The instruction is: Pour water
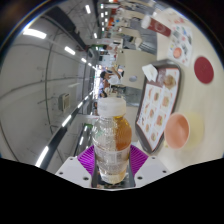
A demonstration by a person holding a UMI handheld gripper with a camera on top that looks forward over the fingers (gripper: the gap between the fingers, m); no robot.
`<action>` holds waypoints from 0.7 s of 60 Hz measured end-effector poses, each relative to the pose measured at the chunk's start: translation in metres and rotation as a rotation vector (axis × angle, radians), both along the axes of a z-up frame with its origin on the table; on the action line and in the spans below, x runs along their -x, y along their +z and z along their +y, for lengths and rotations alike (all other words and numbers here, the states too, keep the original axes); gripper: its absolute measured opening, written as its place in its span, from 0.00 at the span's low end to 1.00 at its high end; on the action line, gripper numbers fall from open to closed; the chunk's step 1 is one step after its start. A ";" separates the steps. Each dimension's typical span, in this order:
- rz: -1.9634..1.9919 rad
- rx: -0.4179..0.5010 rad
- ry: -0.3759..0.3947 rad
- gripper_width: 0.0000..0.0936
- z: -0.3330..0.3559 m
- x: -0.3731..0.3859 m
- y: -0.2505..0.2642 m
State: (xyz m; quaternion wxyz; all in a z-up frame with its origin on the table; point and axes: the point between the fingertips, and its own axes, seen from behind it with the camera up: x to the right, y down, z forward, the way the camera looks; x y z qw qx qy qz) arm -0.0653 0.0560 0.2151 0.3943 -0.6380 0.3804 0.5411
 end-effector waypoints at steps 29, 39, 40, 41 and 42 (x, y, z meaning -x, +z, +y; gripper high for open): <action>-1.327 -0.245 -0.070 0.45 0.013 -0.204 0.019; -1.434 -0.183 0.011 0.44 0.014 -0.235 -0.051; -1.437 -0.177 0.018 0.44 0.014 -0.237 -0.056; -1.440 -0.170 0.025 0.45 0.014 -0.239 -0.062; -1.441 -0.165 0.032 0.45 0.014 -0.241 -0.067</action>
